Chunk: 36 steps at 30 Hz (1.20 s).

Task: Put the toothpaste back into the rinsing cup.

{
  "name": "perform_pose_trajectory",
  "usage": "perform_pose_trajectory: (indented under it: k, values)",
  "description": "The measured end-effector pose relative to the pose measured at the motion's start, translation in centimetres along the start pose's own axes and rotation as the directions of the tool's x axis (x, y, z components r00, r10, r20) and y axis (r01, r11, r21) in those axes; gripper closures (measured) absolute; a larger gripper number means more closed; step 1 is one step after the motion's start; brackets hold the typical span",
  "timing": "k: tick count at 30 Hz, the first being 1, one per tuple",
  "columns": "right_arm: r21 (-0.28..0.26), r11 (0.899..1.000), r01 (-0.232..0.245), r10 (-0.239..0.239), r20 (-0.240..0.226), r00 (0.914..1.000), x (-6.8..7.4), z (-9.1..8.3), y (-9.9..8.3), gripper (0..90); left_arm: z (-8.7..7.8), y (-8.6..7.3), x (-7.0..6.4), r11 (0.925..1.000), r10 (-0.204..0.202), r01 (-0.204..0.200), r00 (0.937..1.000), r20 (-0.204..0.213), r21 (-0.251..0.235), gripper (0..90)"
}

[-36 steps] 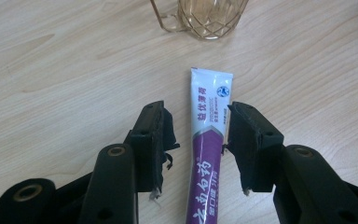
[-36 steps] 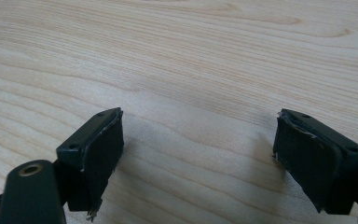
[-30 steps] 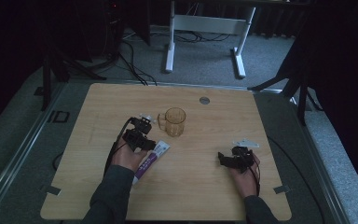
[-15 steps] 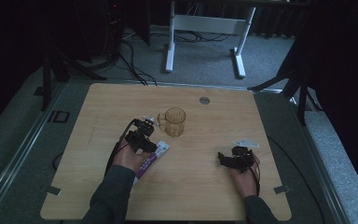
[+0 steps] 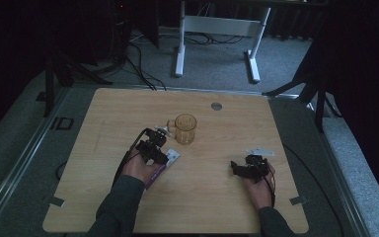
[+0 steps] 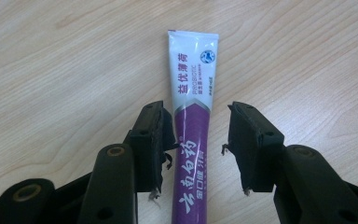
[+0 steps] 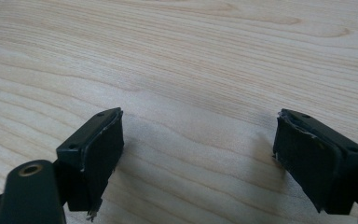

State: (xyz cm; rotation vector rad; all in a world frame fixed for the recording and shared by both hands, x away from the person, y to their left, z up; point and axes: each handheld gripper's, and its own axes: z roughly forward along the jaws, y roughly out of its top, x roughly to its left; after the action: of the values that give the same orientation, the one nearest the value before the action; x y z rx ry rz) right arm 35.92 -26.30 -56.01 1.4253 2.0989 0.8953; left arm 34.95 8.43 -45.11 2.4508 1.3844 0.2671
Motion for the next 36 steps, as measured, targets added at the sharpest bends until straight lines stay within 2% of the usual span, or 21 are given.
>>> perform_pose_trajectory:
  k: [11,20,36]
  values:
    - [0.0,1.0,0.0,0.0,0.0,1.0,0.0,0.0,0.0,16.0,1.1,0.0,-0.3,0.9971,0.019,-0.019,0.9998,-0.002,0.073,54.3]
    - [0.0,1.0,0.0,0.0,0.0,1.0,0.0,0.0,0.0,16.0,1.4,0.1,-0.4,0.9962,0.017,-0.016,0.9998,-0.013,0.086,55.4]
    - [0.0,1.0,0.0,0.0,0.0,1.0,0.0,0.0,0.0,16.0,2.7,0.1,-0.7,0.9898,0.028,-0.025,0.9994,-0.019,0.14,59.4]
